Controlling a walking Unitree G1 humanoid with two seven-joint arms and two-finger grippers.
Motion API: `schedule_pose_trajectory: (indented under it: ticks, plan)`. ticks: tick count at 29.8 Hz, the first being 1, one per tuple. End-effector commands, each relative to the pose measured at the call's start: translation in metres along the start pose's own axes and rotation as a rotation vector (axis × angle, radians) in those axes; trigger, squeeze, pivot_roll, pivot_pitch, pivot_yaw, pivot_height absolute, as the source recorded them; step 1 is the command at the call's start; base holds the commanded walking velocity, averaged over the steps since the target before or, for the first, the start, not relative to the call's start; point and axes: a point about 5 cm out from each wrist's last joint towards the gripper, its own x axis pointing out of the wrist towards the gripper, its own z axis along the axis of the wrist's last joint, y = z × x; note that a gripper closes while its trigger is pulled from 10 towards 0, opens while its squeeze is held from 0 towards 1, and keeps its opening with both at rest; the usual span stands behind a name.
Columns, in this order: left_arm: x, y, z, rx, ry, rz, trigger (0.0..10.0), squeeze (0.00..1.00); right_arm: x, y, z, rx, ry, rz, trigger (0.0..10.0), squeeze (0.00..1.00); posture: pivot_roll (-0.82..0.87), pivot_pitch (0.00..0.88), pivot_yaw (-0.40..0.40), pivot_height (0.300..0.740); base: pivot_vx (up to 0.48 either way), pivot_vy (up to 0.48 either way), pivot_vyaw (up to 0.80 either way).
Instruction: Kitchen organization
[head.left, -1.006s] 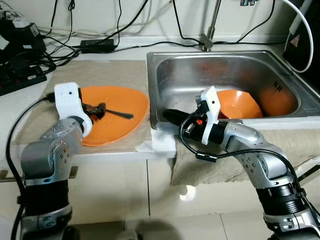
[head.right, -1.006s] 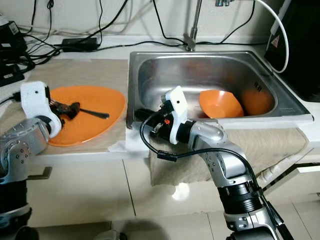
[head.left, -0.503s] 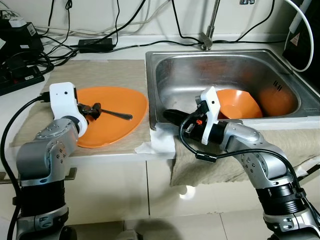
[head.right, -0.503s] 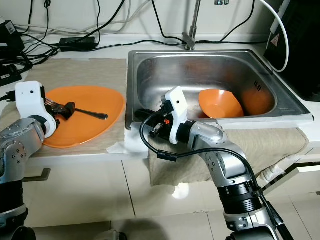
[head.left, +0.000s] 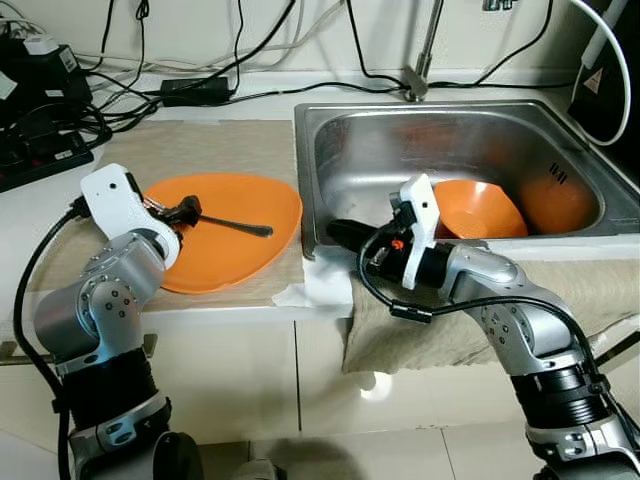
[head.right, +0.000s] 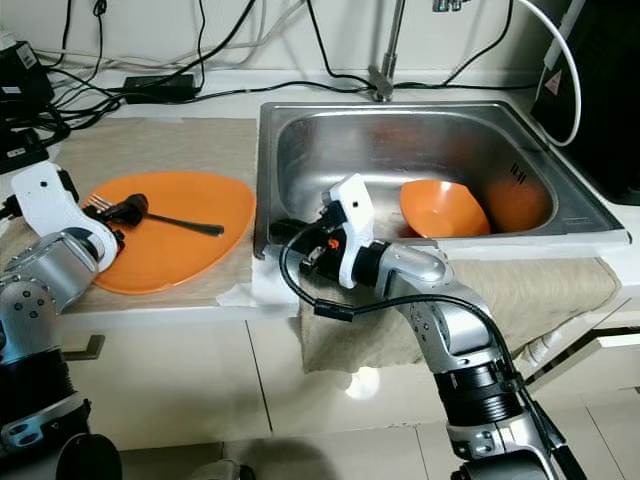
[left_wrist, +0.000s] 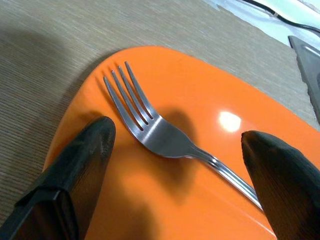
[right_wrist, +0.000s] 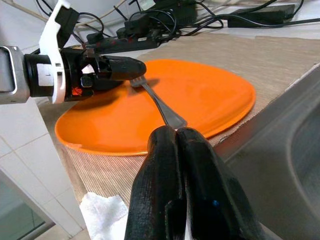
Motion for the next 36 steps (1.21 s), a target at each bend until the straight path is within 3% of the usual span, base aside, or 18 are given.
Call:
schedule_pose_trajectory:
  ticks: [1,6,12,18,22,36]
  plan:
    - [0.005,-0.005,-0.017,0.072,0.082,-0.018,10.0,0.0,0.002,-0.001,0.003,-0.015,0.006,0.0,10.0,0.0,0.1,0.005,0.022,0.74,0.0,0.0,0.0]
    - [0.005,-0.011,-0.015,0.18,0.046,-0.041,10.0,0.0,0.002,-0.001,0.003,-0.016,0.007,0.0,10.0,0.0,0.1,0.004,0.025,0.74,0.0,0.0,0.0]
    - [0.004,-0.015,-0.012,0.214,0.021,-0.051,10.0,0.0,0.002,-0.001,0.002,-0.017,0.007,-0.003,10.0,0.0,0.1,0.001,0.026,0.74,0.0,0.0,0.0]
    - [0.007,-0.018,-0.004,0.221,-0.043,-0.064,10.0,0.0,0.002,-0.001,0.002,-0.017,0.005,-0.004,10.0,0.0,0.1,0.002,0.027,0.74,0.0,0.0,0.0]
    - [0.012,-0.012,-0.002,0.228,-0.08,-0.039,10.0,0.0,0.002,-0.001,0.003,-0.018,0.006,-0.004,10.0,0.0,0.09,0.004,0.023,0.74,0.0,0.0,0.0]
    - [0.022,-0.01,-0.009,0.215,-0.072,-0.043,10.0,0.0,0.001,-0.002,0.003,-0.022,0.01,-0.007,10.0,0.0,0.09,0.006,0.018,0.74,0.0,0.0,0.0]
